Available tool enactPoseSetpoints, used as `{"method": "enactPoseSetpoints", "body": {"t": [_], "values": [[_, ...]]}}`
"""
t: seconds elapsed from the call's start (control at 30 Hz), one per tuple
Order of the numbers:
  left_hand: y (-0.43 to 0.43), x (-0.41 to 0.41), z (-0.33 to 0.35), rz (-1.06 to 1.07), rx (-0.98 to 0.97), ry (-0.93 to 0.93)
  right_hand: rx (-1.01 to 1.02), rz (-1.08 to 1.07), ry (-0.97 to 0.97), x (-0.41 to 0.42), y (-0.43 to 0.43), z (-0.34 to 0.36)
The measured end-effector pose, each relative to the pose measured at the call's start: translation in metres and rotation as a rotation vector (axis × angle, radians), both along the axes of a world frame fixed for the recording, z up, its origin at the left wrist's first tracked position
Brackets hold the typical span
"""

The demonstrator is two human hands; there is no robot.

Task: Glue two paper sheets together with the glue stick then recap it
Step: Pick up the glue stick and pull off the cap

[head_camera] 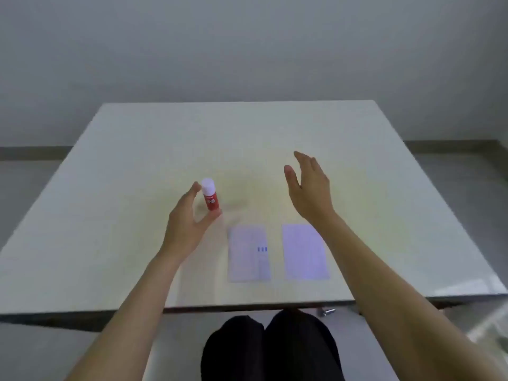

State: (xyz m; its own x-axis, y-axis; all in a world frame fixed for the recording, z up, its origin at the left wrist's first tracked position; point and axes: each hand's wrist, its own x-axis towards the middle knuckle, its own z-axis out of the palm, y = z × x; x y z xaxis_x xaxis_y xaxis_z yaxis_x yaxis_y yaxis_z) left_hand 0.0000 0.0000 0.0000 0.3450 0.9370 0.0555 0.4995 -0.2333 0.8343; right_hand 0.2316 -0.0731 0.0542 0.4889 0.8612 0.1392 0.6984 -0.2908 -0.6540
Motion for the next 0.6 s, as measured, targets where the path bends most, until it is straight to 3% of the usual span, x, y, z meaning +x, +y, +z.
{"method": "enactPoseSetpoints", "body": {"t": [0.17, 0.33, 0.47, 0.6], "values": [[-0.007, 0.015, -0.006, 0.166, 0.103, -0.233, 0.228, -0.012, -0.023, -0.006, -0.037, -0.003], [-0.046, 0.013, 0.014, 0.167, 0.174, -0.325, 0.258, 0.041, -0.050, -0.016, -0.080, 0.010], [-0.067, 0.020, 0.040, 0.016, 0.405, -0.212, 0.208, 0.126, 0.165, -0.033, -0.086, 0.031], [-0.082, 0.029, 0.064, -0.075, 0.596, -0.100, 0.150, 0.023, 0.435, -0.047, -0.087, 0.044]]}}
